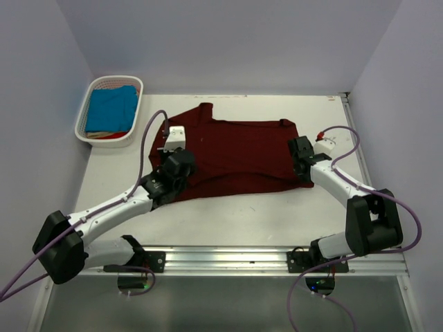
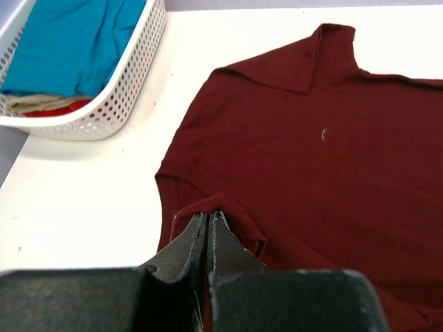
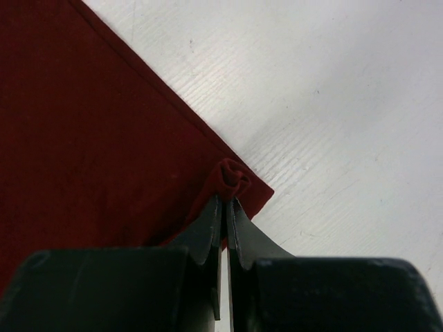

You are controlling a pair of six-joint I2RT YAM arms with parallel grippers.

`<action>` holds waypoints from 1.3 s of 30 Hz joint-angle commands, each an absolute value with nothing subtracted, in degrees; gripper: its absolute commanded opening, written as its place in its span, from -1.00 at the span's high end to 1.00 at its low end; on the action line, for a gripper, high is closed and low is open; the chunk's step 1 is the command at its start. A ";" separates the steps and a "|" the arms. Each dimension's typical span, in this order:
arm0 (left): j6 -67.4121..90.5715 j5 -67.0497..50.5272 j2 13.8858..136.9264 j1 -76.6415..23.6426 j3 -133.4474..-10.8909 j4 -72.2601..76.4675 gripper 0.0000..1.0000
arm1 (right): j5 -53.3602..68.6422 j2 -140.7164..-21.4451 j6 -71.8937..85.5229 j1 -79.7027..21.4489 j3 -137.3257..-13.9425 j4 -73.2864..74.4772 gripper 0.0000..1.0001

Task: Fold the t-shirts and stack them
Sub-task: Fold the flattened tshirt in 1/3 of the way

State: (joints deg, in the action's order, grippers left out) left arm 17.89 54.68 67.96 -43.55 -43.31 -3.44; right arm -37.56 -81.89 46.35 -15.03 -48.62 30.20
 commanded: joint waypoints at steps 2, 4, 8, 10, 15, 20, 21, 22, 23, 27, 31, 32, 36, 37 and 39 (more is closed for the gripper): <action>15.21 52.92 70.22 -41.66 -46.84 2.90 1.00 | -40.43 -81.21 46.14 -14.77 -50.18 28.65 1.00; 14.85 52.21 71.62 -41.05 -47.28 3.69 1.00 | -40.52 -81.30 46.14 -14.77 -50.27 28.74 1.00; 14.50 50.98 73.56 -40.43 -48.51 4.57 1.00 | -41.04 -80.95 45.97 -14.77 -50.27 28.65 1.00; 13.98 50.54 74.44 -39.99 -48.52 5.44 1.00 | -41.13 -81.12 45.97 -14.77 -50.36 28.57 1.00; 13.62 50.10 75.41 -38.76 -48.60 6.06 1.00 | -40.96 -82.18 45.70 -14.77 -50.97 28.13 1.00; 13.62 49.48 75.50 -37.71 -48.43 6.42 1.00 | -41.04 -83.14 45.70 -14.77 -51.42 27.78 1.00; 13.62 49.40 75.50 -37.44 -48.43 6.42 1.00 | -41.13 -83.23 45.70 -14.85 -51.50 27.69 1.00; 13.62 49.39 75.50 -37.27 -48.43 6.42 1.00 | -41.05 -83.84 45.62 -14.77 -51.59 27.51 1.00; 13.62 49.39 75.50 -37.18 -48.43 6.42 1.00 | -41.04 -84.02 45.70 -14.77 -51.77 27.42 1.00; 13.71 49.13 75.59 -36.48 -48.52 6.50 1.00 | -41.05 -85.51 45.70 -14.77 -52.38 26.72 1.00; 13.80 48.52 75.76 -35.95 -48.43 6.68 1.00 | -41.13 -86.92 45.53 -14.77 -53.08 25.58 1.00; 13.80 48.52 75.85 -35.86 -48.51 6.77 1.00 | -41.31 -87.18 45.53 -14.77 -53.26 25.40 1.00; 13.80 48.16 76.38 -35.33 -48.60 7.03 1.00 | -42.36 -88.85 45.44 -14.77 -54.49 24.43 1.00; 13.80 47.90 76.46 -35.25 -48.60 7.12 1.00 | -42.54 -89.12 45.44 -14.77 -54.75 24.43 1.00; 13.80 47.81 76.64 -35.07 -48.78 7.12 1.00 | -42.80 -89.73 45.35 -14.77 -55.54 24.17 1.00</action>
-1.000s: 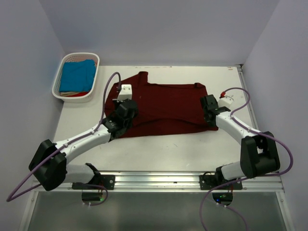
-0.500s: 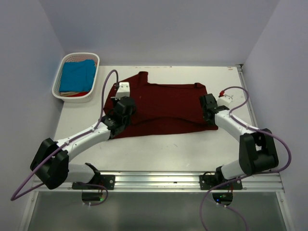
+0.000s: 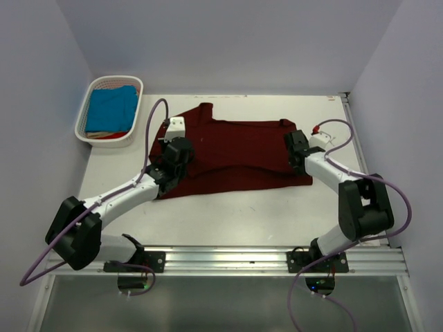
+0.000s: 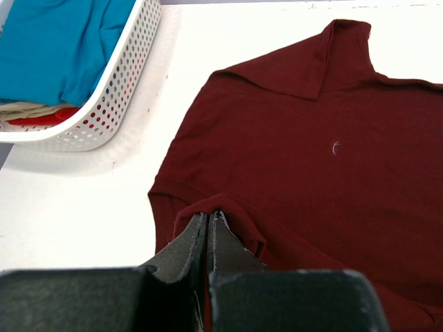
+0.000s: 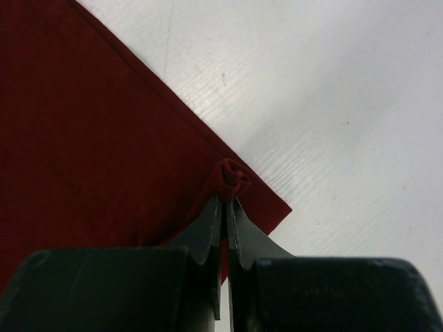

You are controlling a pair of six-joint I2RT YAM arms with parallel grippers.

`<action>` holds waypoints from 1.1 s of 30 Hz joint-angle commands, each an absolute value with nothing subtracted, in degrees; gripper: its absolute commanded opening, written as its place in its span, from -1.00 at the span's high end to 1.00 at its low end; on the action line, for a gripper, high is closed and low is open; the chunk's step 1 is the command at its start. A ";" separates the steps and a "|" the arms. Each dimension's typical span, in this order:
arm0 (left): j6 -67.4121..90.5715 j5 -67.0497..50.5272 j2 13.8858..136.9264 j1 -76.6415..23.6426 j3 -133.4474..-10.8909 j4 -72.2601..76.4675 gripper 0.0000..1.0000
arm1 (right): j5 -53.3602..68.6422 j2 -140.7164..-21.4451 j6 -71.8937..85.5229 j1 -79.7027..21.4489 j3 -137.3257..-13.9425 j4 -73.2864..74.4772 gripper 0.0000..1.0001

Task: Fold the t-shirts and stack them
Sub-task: Fold the flattened tshirt in 1/3 of the way

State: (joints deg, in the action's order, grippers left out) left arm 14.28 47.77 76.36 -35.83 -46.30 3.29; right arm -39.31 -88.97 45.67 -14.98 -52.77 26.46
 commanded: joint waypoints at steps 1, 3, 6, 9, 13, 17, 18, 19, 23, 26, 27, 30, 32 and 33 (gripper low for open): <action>13.80 47.73 76.73 -34.98 -48.78 7.12 1.00 | -42.89 -90.35 45.44 -14.77 -55.72 24.43 1.00; 13.80 47.64 76.82 -34.72 -48.87 7.12 1.00 | -43.24 -90.70 45.88 -14.77 -56.34 24.43 1.00; 13.80 47.29 77.17 -34.37 -48.95 7.21 1.00 | -43.68 -91.93 46.32 -14.77 -57.04 24.70 1.00; 13.89 47.20 77.43 -34.10 -49.04 7.21 1.00 | -44.03 -93.42 47.02 -14.77 -57.83 25.49 1.00; 13.71 47.20 77.78 -33.84 -49.57 7.38 1.00 | -44.12 -94.83 47.37 -14.76 -58.18 25.66 1.00; 13.19 47.28 78.22 -33.49 -50.27 7.65 1.00 | -44.38 -94.83 47.72 -14.77 -58.01 25.31 1.00; 12.92 47.20 78.48 -33.49 -50.36 7.82 1.00 | -44.56 -94.66 47.81 -14.68 -57.92 25.23 1.00; 12.75 47.28 78.66 -33.49 -50.71 7.82 1.00 | -44.56 -94.66 47.81 -14.68 -57.83 25.14 1.00; 12.04 47.11 79.89 -33.05 -51.50 8.35 1.00 | -45.00 -94.22 47.90 -14.68 -57.83 25.14 1.00; 11.60 46.76 81.03 -32.78 -52.12 8.79 1.00 | -45.26 -94.22 48.08 -14.68 -58.09 25.22 1.00; 11.51 46.58 81.21 -32.70 -52.47 8.88 1.00 | -45.26 -94.48 48.16 -14.68 -58.18 25.22 1.00; 11.25 46.23 82.44 -32.52 -53.26 9.05 1.00 | -45.26 -95.27 48.43 -14.68 -58.80 25.66 1.00; 11.07 46.05 83.31 -32.26 -53.52 9.14 1.00 | -45.35 -95.62 48.51 -14.76 -59.24 25.84 1.00; 11.07 45.88 83.49 -32.17 -53.79 9.14 1.00 | -45.18 -95.71 48.60 -14.68 -59.33 25.93 1.00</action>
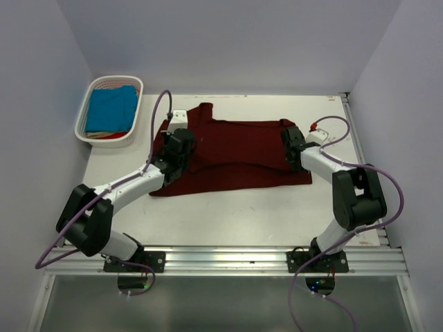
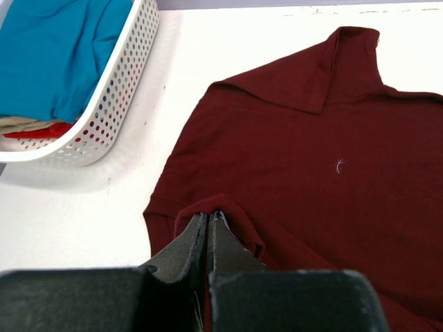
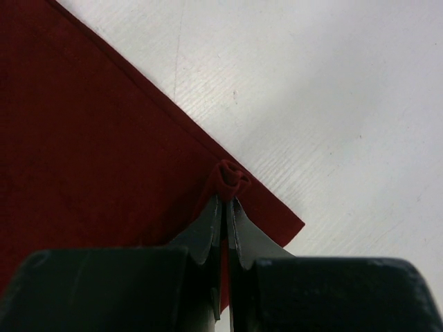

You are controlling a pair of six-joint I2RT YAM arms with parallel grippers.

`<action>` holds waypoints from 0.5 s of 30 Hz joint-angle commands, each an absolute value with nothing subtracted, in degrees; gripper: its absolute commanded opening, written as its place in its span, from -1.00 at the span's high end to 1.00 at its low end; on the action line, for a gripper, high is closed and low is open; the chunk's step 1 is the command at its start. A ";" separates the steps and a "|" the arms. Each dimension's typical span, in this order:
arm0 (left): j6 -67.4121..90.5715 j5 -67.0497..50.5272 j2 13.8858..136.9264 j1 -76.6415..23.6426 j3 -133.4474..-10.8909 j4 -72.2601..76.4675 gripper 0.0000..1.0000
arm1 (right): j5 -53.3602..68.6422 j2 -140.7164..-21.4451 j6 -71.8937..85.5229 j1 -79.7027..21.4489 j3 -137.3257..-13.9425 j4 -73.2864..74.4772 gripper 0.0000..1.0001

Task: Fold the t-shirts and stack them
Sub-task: Fold the flattened tshirt in 1/3 of the way

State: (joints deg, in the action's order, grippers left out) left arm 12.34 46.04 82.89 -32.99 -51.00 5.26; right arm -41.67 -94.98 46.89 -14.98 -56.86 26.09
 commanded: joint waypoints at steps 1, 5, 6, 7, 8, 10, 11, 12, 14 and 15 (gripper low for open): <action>11.07 45.88 83.76 -32.17 -53.88 9.14 1.00 | -45.26 -96.15 48.78 -14.68 -59.50 25.93 1.00; 11.16 45.62 84.55 -31.82 -54.05 9.49 1.00 | -45.26 -96.76 48.87 -14.68 -59.94 26.01 1.00; 11.16 45.62 84.72 -31.73 -54.05 9.49 1.00 | -45.26 -96.94 49.04 -14.76 -60.03 25.93 1.00; 11.16 45.53 84.81 -31.55 -54.05 9.49 1.00 | -45.09 -97.03 49.04 -14.68 -60.20 25.93 1.00; 11.25 45.53 84.99 -31.38 -54.05 9.49 1.00 | -45.00 -97.47 49.04 -14.68 -60.47 26.10 1.00; 11.34 45.35 85.25 -31.03 -53.96 9.49 1.00 | -45.17 -97.82 49.30 -14.68 -60.82 26.37 1.00; 11.34 45.35 85.60 -30.94 -53.88 9.67 1.00 | -45.00 -98.17 49.31 -14.68 -60.91 26.37 1.00; 11.42 45.26 85.61 -30.76 -53.88 9.67 1.00 | -45.00 -98.35 49.39 -14.68 -61.08 26.54 1.00; 11.51 45.00 86.13 -30.41 -53.88 10.02 1.00 | -44.91 -98.70 49.57 -14.68 -61.35 26.63 1.00; 11.43 44.56 86.31 -30.32 -53.96 10.19 1.00 | -44.83 -98.88 49.66 -14.68 -61.35 26.63 1.00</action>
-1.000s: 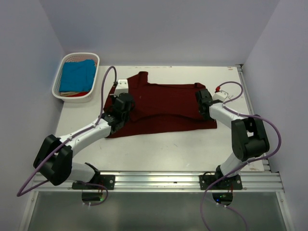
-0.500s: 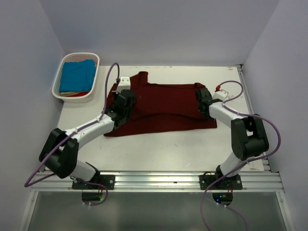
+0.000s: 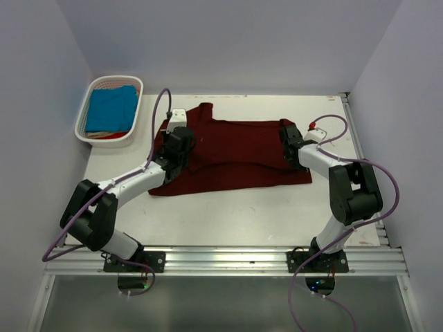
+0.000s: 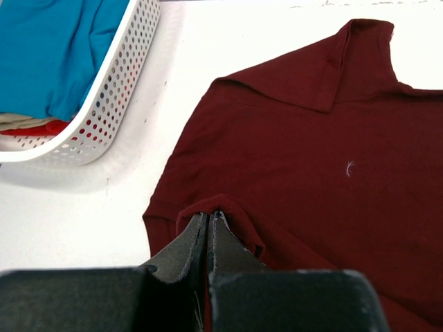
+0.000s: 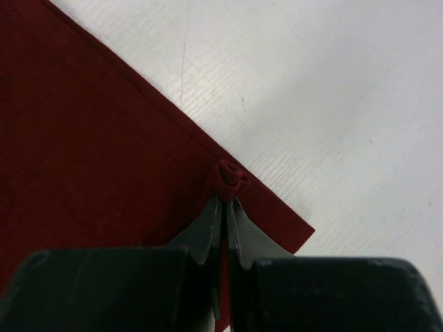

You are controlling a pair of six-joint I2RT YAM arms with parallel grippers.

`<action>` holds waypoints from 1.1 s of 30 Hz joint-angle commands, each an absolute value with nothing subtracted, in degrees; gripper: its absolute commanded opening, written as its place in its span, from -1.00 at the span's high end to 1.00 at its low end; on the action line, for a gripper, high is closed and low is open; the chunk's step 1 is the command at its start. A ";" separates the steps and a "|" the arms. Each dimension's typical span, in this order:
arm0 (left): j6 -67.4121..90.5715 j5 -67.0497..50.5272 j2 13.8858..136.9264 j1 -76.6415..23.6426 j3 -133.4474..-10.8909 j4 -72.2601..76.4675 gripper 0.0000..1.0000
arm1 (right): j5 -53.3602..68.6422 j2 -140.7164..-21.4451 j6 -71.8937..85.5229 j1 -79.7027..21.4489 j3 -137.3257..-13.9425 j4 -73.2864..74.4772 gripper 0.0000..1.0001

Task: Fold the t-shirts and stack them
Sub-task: Fold the flattened tshirt in 1/3 of the way

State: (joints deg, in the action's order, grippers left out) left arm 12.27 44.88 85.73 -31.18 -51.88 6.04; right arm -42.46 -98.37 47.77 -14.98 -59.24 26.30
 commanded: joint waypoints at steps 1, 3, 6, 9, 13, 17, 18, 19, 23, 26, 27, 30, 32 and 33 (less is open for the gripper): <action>11.43 44.39 86.48 -30.15 -53.96 10.28 1.00 | -44.82 -98.96 49.83 -14.76 -61.26 26.63 1.00; 11.34 43.69 87.01 -30.06 -53.96 11.25 1.00 | -44.74 -99.14 49.75 -14.68 -61.26 26.63 1.00; 11.34 43.16 88.06 -29.88 -54.49 11.51 1.00 | -44.65 -99.23 49.83 -14.68 -61.26 26.72 1.00; 11.34 42.89 89.21 -29.79 -54.93 11.51 1.00 | -44.65 -99.23 49.83 -14.68 -61.26 26.63 1.00; 11.51 42.19 90.44 -29.36 -55.28 12.13 0.99 | -44.82 -98.88 50.10 -14.68 -60.91 26.46 1.00; 11.95 41.83 89.91 -28.92 -54.84 14.59 -1.00 | -44.91 -98.00 51.24 -14.68 -60.47 25.85 0.10; 12.13 41.92 89.48 -28.92 -54.84 14.85 -1.00 | -44.74 -97.74 51.15 -14.68 -59.86 25.32 -0.10; 12.13 42.18 89.21 -28.92 -54.84 14.85 -1.00 | -44.30 -96.78 50.89 -14.68 -59.42 24.62 -0.27; 13.88 42.01 85.44 -28.92 -54.76 13.19 -1.00 | -43.86 -93.79 48.88 -14.76 -57.75 20.84 -0.83; 16.68 40.17 81.31 -28.92 -54.23 9.50 -1.00 | -43.51 -90.62 47.38 -14.68 -56.25 19.34 -0.90; 17.57 39.64 79.47 -28.92 -53.97 6.62 -1.00 | -43.33 -89.83 46.94 -14.76 -55.73 19.16 -0.90; 20.65 37.01 76.03 -29.00 -52.13 1.94 -1.00 | -42.80 -87.28 45.18 -14.68 -55.20 19.07 -0.92; 23.36 34.55 73.84 -28.92 -50.98 0.18 -1.00 | -41.06 -86.31 43.25 -14.68 -54.93 18.90 -0.88; 23.99 33.67 73.13 -29.00 -49.50 -2.35 -1.00 | -40.70 -86.22 42.55 -14.68 -54.84 18.55 -0.77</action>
State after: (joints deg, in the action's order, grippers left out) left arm 18.90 37.43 75.57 -29.28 -52.18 3.64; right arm -41.69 -88.29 45.39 -14.94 -55.53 21.21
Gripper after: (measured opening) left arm 0.997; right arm 0.918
